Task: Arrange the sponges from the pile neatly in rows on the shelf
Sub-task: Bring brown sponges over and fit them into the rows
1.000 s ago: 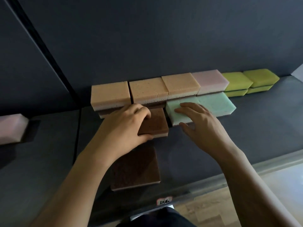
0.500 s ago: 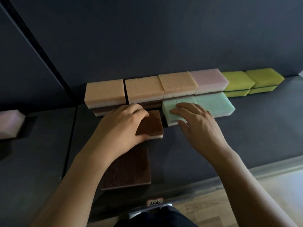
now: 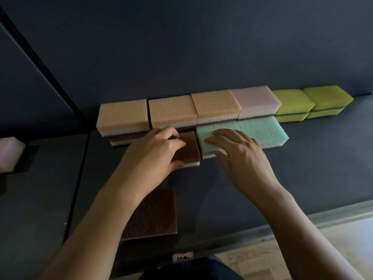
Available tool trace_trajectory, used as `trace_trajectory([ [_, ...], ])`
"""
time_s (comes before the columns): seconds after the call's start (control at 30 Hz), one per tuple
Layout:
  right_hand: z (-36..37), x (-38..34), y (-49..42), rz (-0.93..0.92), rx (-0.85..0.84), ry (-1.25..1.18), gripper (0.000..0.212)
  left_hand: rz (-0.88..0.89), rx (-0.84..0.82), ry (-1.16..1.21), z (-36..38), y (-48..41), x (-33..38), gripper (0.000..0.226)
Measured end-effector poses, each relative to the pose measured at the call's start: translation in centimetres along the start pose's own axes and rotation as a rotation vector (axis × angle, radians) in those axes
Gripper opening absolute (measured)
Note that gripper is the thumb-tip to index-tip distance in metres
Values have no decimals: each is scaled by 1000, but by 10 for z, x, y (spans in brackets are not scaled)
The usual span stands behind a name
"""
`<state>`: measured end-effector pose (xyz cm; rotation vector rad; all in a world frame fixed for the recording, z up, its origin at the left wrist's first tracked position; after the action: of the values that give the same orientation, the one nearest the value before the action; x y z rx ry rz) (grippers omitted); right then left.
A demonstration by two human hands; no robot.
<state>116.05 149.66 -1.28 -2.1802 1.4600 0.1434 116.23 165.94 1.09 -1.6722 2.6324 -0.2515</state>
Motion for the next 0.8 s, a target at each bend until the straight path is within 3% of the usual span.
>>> trace_trajectory([
  [0.63,3,6,-3,27,-12,-2,32,-32,-14,-65,3,-14,8,38],
  [0.8,2,5,-2,26,-32,0,34,-9,-43,-37,2,-11,7,45],
])
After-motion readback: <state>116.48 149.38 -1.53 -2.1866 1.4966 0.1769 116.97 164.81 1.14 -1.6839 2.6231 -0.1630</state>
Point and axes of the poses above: each hand's wrist, its own y-axis away from the middle knuckle, its own z-axis out of the palm, x = y × z, the point moved 8 cm from there along -y, towards the middle knuckle, and after that the axes turned 5 degrees about -y, right-handed, at the moved point
